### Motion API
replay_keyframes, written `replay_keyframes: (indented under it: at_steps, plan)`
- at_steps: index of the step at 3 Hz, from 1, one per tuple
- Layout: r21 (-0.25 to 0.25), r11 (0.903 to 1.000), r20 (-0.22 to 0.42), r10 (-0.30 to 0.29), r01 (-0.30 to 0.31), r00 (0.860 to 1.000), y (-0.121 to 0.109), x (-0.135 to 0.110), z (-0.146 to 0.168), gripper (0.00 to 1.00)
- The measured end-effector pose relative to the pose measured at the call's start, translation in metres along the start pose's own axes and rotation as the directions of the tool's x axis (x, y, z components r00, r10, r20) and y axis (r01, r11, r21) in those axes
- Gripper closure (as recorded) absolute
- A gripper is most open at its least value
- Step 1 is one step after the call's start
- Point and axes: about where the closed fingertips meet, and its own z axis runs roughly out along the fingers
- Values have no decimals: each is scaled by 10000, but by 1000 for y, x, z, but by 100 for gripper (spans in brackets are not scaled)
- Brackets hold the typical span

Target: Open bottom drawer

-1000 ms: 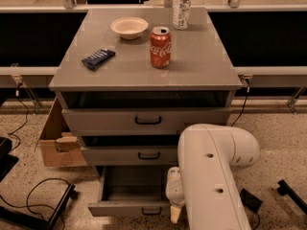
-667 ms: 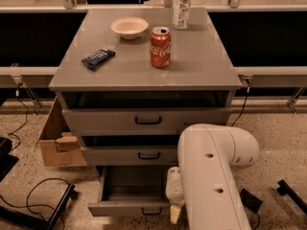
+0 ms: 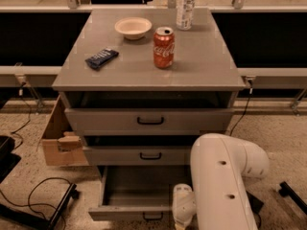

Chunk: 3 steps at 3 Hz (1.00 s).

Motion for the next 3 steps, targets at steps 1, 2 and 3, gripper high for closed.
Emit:
replay_keyframes:
  at_steps: [1, 2, 3]
  plan:
    - [0, 10000, 0, 0, 0, 10000, 0, -2, -9, 61]
    - [0, 10000, 0, 0, 0, 10000, 0, -1, -13, 84]
    - [0, 10000, 0, 0, 0, 10000, 0, -1, -13, 100]
